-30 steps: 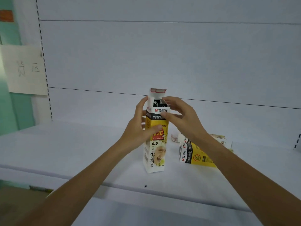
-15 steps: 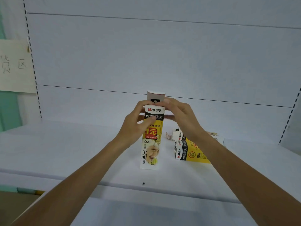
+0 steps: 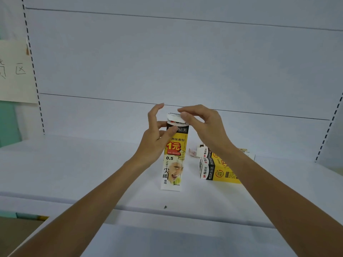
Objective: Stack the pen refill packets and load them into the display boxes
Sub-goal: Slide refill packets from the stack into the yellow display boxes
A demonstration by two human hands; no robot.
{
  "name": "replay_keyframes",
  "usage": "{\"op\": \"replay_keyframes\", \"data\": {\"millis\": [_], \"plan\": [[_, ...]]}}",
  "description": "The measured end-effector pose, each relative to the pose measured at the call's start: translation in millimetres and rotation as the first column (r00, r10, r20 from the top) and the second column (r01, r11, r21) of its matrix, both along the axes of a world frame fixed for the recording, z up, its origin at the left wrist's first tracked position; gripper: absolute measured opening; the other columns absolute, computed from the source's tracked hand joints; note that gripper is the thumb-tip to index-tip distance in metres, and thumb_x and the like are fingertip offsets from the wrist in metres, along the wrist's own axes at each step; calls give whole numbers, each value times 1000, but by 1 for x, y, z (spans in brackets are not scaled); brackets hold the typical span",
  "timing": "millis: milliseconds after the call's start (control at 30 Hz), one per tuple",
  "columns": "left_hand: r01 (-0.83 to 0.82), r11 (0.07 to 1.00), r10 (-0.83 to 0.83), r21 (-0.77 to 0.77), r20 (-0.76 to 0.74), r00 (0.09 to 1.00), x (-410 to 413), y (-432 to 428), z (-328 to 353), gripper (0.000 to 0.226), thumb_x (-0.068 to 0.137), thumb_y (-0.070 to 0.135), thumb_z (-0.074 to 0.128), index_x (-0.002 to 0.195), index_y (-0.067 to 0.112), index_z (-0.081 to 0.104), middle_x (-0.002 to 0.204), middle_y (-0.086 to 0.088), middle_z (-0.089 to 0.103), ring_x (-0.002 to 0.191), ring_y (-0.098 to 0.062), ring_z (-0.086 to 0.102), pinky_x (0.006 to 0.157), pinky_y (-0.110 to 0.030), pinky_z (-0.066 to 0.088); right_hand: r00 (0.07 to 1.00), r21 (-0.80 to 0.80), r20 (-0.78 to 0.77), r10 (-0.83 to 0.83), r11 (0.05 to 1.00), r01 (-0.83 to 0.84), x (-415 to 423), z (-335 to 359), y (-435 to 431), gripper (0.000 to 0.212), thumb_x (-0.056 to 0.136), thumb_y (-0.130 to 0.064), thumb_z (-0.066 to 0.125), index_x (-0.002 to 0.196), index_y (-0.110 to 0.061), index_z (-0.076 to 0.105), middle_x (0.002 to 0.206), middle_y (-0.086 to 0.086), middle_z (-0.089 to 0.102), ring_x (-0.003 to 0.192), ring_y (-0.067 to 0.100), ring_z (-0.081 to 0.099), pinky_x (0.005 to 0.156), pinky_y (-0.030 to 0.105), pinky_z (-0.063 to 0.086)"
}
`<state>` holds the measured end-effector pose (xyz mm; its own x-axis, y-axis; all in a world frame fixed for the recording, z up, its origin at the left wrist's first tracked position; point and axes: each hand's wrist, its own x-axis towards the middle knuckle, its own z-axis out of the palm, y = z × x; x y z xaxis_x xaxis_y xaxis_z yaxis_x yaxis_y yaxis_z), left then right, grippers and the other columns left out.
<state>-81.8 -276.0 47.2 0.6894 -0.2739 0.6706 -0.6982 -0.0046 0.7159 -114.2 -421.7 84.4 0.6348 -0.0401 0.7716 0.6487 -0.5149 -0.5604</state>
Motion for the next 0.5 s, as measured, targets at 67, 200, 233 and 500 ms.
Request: {"op": "replay_keyframes", "data": {"millis": [67,200,233,500], "plan": [[9,1000,-9,24,13,1000,0,1,1,47,93,27,48,123,48,18,108,2,57,82,-10,67,69,-20,56,1000,21,4,-24,1000,23,2,1,1,10,88,-19,62,92,-23,70,93,-11,68,93,3,62,82,20,50],[-1,998,-1,59,37,999,1,2,1,51,93,28,47,130,46,16,113,4,54,86,-2,62,73,-25,56,999,88,-6,-33,996,33,5,8,4,9,88,-18,62,89,-17,71,87,-3,70,88,14,66,76,37,57],[-8,998,6,63,42,999,1,2,1,50,93,29,47,130,45,16,114,5,53,86,1,61,73,-25,56,999,76,-5,-39,996,40,5,10,5,11,89,-16,61,91,-13,71,87,-1,69,88,15,66,73,36,58],[-7,995,0,96,72,997,-2,5,1,37,94,34,40,120,51,22,99,8,56,79,0,61,62,-9,51,988,-121,74,-137,982,145,1,9,-1,11,87,-18,63,90,-12,72,86,-11,66,87,7,63,76,36,56]]}}
